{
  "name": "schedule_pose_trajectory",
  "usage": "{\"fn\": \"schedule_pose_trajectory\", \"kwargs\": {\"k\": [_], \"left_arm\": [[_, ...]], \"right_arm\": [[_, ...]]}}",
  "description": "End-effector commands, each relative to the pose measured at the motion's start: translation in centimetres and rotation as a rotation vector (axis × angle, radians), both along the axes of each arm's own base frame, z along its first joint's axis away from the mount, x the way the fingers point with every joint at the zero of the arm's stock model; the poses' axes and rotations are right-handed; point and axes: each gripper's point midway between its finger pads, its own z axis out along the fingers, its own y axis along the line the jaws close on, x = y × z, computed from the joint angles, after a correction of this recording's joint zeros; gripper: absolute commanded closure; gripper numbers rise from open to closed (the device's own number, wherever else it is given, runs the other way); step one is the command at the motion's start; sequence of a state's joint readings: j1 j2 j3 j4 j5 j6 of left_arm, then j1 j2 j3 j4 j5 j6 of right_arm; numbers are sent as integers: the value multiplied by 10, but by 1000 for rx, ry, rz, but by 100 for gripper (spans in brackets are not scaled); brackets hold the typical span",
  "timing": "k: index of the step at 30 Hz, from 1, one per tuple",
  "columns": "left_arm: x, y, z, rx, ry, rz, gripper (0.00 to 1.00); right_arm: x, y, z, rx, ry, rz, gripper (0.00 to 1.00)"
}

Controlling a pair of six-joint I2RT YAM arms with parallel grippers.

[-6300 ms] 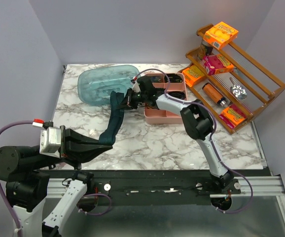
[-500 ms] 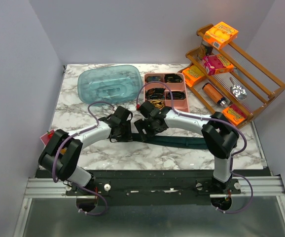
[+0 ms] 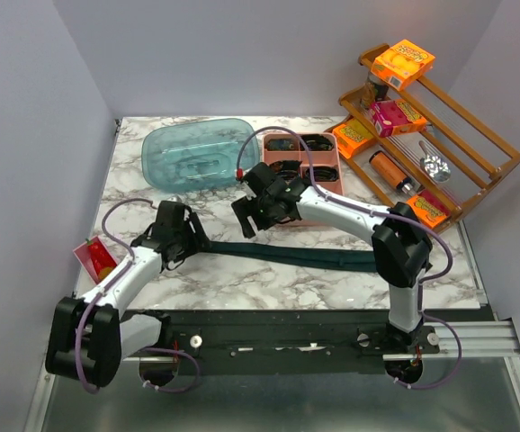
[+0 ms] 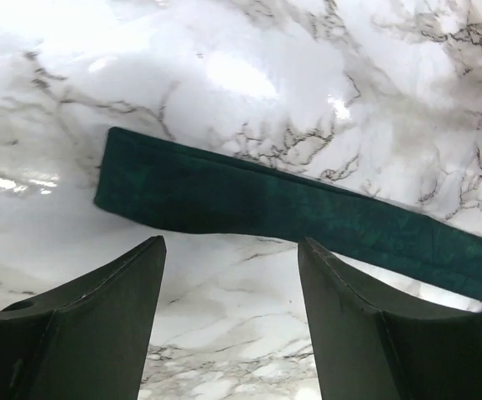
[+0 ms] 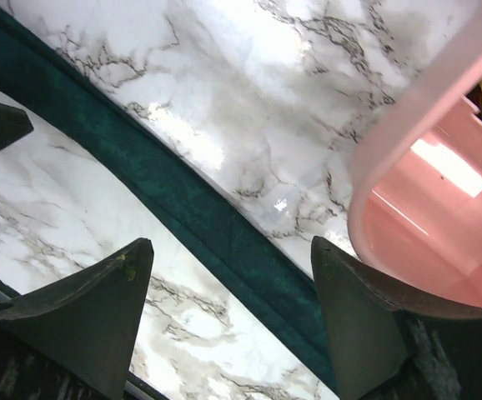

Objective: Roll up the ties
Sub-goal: Move the tie to the center of the board.

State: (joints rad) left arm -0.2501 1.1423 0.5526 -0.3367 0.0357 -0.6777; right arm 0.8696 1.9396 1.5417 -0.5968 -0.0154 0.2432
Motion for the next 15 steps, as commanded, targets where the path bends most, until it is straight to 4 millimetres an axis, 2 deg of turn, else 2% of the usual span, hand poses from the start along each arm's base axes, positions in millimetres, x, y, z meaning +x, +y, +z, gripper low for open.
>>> {"fn": "schedule_pose_trajectory", "kwargs": {"k": [1, 2, 4, 7, 8, 9, 10, 12, 13, 15], "left_arm": [[13, 20, 13, -41, -90, 114, 24], [14, 25, 16, -46, -106, 138, 24], [18, 43, 15, -53, -125, 209, 24], [20, 53, 15, -89, -158, 254, 24], [21, 62, 15, -87, -161, 293, 25], [19, 64, 13, -87, -161, 301, 25], [21, 66, 15, -87, -173, 306, 25], [20, 71, 10, -73, -158, 317, 26], [20, 72, 8, -71, -151, 317, 26], [18, 74, 0, -72, -123, 325, 27]], "right_arm": [[-6, 20, -7, 13, 39, 72, 16], [-7, 24, -12, 14, 52, 79, 16], [-6, 42, -2, 55, 47, 99, 17], [-5, 69, 6, 92, 40, 130, 18], [-4, 77, 9, 103, 34, 140, 18], [-6, 82, 1, 94, 54, 151, 19], [-4, 94, 12, 123, 35, 166, 30], [-7, 107, 12, 144, 50, 191, 45], [-6, 116, 12, 157, 51, 205, 64], [-7, 126, 10, 175, 63, 226, 80]]}}
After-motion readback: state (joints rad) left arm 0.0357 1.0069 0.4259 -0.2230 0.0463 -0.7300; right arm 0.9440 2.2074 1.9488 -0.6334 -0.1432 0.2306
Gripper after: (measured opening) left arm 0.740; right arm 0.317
